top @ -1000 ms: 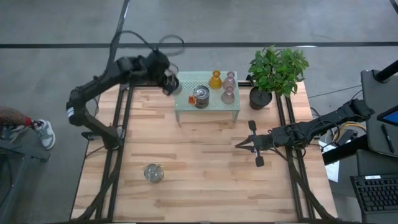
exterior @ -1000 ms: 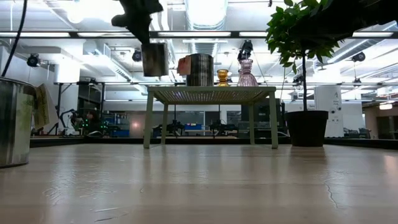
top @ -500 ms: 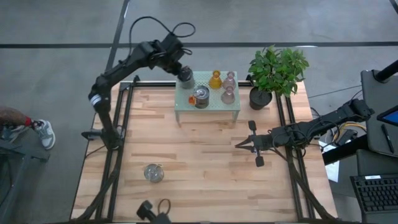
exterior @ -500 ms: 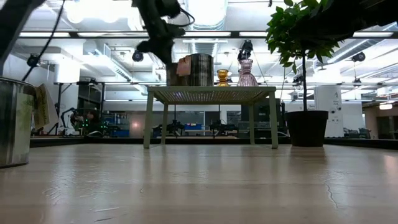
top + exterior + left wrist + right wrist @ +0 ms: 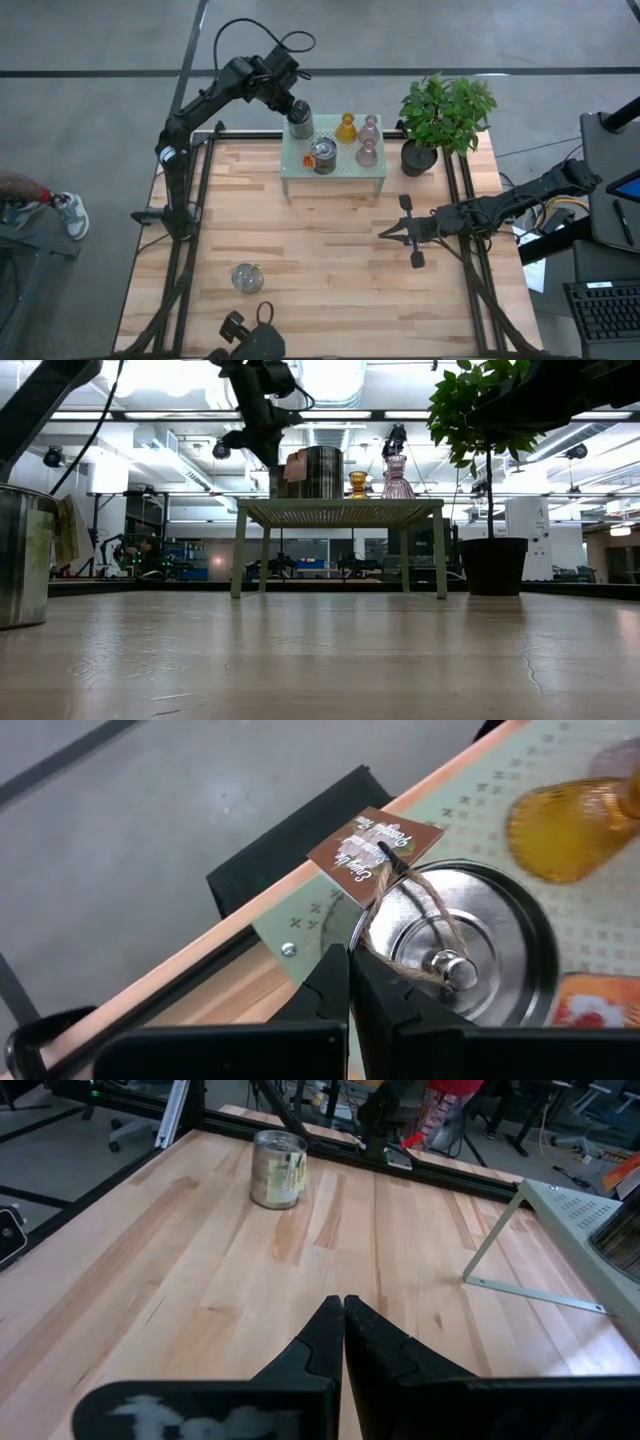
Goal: Pick & Place candle stick holders
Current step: Put the right scented candle can on the shelf, then put the scented candle can on the shelf
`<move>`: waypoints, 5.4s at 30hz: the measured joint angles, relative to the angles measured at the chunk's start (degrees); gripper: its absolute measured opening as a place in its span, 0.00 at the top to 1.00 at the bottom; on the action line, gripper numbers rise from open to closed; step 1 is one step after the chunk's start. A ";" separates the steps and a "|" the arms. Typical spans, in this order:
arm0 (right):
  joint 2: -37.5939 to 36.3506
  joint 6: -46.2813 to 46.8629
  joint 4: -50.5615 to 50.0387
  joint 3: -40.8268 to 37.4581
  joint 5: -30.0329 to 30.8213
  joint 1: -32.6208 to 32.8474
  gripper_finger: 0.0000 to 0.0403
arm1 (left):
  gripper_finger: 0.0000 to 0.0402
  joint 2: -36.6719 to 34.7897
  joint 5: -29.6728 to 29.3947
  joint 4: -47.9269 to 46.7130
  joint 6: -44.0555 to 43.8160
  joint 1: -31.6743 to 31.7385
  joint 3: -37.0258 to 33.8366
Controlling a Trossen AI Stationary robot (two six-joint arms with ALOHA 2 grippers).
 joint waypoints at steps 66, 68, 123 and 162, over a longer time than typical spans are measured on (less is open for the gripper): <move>0.00 1.05 -0.36 -0.13 -0.04 0.02 0.98 | 0.73 -25.49 -3.87 -16.01 -13.05 -41.95 -26.80; 0.00 1.12 -0.34 -0.13 -0.04 0.02 0.98 | 0.73 -26.02 -3.39 -15.86 -17.58 -45.78 -31.24; 0.00 0.92 1.85 -0.17 0.13 0.00 0.98 | 1.00 -31.93 -7.66 13.34 -22.83 -55.62 -59.64; 0.00 0.15 1.79 -0.25 0.00 0.00 0.98 | 1.00 -19.40 -4.21 5.81 -8.60 -14.56 -28.13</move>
